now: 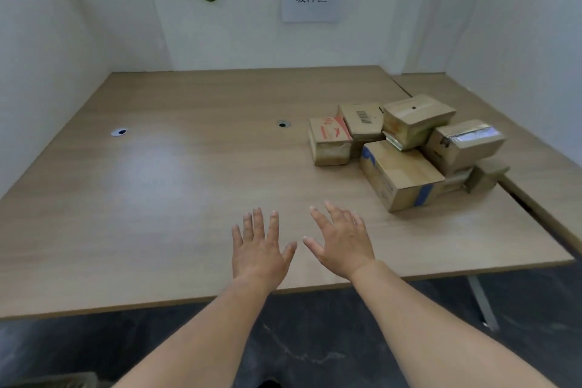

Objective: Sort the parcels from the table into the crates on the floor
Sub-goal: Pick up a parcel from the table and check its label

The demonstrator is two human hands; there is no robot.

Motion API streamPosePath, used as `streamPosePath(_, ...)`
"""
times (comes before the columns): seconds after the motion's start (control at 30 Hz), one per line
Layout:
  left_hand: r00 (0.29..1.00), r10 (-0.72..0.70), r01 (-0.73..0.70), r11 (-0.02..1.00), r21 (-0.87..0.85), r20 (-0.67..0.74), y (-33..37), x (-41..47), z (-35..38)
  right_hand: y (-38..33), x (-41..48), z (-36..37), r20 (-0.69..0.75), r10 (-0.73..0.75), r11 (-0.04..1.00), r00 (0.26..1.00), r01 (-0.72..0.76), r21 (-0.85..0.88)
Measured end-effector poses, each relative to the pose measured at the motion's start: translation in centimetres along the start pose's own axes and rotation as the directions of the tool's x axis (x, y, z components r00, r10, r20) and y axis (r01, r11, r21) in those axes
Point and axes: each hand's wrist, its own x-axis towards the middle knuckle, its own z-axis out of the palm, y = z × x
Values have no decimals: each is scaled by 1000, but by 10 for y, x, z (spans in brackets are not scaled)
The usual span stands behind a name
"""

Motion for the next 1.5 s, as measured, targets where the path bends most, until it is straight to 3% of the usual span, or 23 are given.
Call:
streamPosePath(0.33, 992, 119, -122, 990, -75, -31, 17, 114, -20, 37, 94, -12, -10, 149, 989, 989, -149, 7)
streamPosePath(0.57, 984, 175, -172, 983, -65, 29, 17, 180, -24, 56, 145, -5, 18, 265, 956, 964, -265, 123)
streamPosePath(0.87, 990, 136, -121, 962, -243, 42, 64, 261, -44, 126, 233, -21, -51, 360, 923, 931, -348, 165)
streamPosePath(1.03, 993, 87, -48, 923, -381, 86, 89, 303, -50, 157, 280, -15, -4, 348, 928, 937, -344, 145)
streamPosePath(1.13, 991, 60, 7, 869, -494, 119, 102, 326, -52, 169, 303, -12, 36, 357, 927, 933, -359, 107)
streamPosePath(1.3, 973, 15, 158, 692, -705, 232, 112, 355, -50, 175, 329, -4, 188, 305, 900, 934, -347, 264)
streamPosePath(1.5, 932, -33, 330, 481, -812, 360, 117, 356, -52, 175, 342, 0, 400, 256, 672, 880, -459, 581)
